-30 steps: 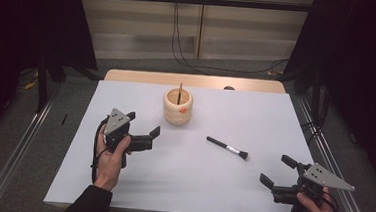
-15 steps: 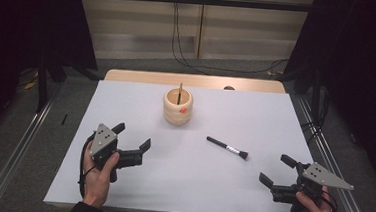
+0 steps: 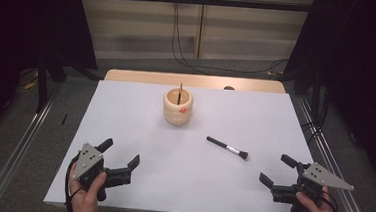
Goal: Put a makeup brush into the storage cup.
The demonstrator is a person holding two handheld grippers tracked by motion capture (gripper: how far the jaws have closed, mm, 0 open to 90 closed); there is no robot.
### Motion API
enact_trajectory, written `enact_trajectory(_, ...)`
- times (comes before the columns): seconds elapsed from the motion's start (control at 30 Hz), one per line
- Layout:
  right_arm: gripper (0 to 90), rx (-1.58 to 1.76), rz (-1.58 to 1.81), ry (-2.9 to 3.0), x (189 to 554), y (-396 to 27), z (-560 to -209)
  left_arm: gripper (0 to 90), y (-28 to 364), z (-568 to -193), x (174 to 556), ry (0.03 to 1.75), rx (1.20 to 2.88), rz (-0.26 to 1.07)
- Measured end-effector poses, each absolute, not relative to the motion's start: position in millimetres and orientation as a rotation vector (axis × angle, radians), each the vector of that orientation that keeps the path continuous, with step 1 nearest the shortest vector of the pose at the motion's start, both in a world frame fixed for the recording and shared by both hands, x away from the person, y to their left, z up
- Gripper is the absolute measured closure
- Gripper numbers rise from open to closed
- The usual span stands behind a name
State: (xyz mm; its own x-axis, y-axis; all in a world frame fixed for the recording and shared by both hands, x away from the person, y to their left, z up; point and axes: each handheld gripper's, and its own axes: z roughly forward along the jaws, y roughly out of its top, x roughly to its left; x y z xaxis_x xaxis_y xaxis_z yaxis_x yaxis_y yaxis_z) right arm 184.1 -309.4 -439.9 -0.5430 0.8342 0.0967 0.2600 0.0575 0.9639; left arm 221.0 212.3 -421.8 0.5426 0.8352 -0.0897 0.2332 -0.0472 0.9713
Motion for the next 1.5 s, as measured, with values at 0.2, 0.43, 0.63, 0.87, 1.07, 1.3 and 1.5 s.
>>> enact_trajectory(0.2, 0.0, 1.092, 1.506, 1.834, 183, -310, -440, 0.9, 219, -430, 217, 0.941, 1.565, 0.606)
enact_trajectory(0.43, 0.0, 1.091, 1.509, 1.825, 183, -311, -440, 0.6, 220, -429, 214, 0.925, 1.552, 0.627)
enact_trajectory(0.63, 0.0, 1.079, 1.501, 1.834, 183, -312, -440, 0.6, 222, -430, 215, 0.923, 1.548, 0.621)
enact_trajectory(0.87, 0.0, 1.095, 1.501, 1.818, 184, -311, -440, 0.5, 223, -430, 216, 0.91, 1.567, 0.614)
enact_trajectory(1.07, 0.0, 1.083, 1.492, 1.798, 184, -311, -440, 0.5, 224, -430, 215, 0.909, 1.569, 0.612)
enact_trajectory(1.3, 0.0, 1.099, 1.494, 1.811, 188, -312, -440, 0.5, 222, -430, 215, 0.907, 1.559, 0.598)
enact_trajectory(1.5, 0.0, 1.084, 1.481, 1.852, 196, -311, -438, 0.6, 221, -430, 215, 0.909, 1.556, 0.595)
